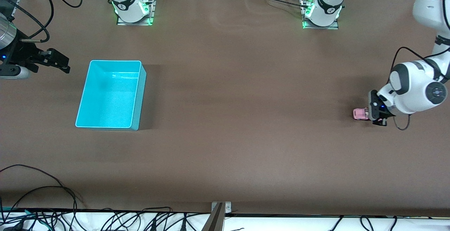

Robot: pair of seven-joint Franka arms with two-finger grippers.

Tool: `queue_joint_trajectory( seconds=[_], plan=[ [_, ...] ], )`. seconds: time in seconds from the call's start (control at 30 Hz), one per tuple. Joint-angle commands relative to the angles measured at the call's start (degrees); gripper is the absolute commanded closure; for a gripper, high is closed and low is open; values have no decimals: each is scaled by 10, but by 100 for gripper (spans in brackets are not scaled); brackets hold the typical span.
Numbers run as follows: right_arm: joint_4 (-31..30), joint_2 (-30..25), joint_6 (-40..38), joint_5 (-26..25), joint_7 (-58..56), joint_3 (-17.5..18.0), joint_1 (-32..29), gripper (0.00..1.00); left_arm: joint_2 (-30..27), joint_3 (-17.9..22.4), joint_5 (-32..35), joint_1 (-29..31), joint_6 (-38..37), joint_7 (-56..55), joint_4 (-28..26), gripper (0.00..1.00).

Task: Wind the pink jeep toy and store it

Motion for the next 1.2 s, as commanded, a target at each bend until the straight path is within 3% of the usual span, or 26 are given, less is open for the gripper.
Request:
queue_joint_trajectory(
  seconds=[0.0,0.9,1.0,1.03,1.07,1.1,1.13,1.17],
  plan=[
    [5,-1,-8,8,1,-2,0,0,86,0,24,40,27,39,38,91],
    [5,-2,-8,8,2,-2,0,0,93,5,24,83,27,75,60,89],
    [5,-1,-8,8,1,-2,0,0,92,5,24,85,27,75,61,84],
    [5,-1,-8,8,1,-2,0,0,91,5,24,86,27,74,61,79],
    [5,-1,-8,8,1,-2,0,0,90,5,23,86,27,73,61,62],
    [5,-2,-8,8,2,-2,0,0,90,5,23,87,27,73,61,27],
    [5,-1,-8,8,1,-2,0,0,90,5,24,87,27,75,65,0],
    [5,-1,-8,8,1,-2,0,0,88,5,24,87,24,75,70,0]
  ],
)
